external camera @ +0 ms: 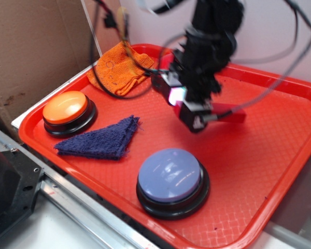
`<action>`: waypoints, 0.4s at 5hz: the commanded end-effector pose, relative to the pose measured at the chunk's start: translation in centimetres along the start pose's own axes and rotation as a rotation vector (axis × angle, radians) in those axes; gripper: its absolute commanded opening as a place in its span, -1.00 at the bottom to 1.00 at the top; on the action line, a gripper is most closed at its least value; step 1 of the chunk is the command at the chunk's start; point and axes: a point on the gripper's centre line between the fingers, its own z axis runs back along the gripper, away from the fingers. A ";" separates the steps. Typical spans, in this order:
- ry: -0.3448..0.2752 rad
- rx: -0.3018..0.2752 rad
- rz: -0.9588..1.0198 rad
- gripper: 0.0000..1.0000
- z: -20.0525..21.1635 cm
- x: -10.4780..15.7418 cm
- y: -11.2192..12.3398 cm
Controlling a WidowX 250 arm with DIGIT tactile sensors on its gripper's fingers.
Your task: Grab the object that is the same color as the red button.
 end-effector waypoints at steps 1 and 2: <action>-0.215 -0.155 0.211 -1.00 9.8 -8.4 2.5; -0.233 -0.125 0.320 -1.00 14.0 -11.9 3.7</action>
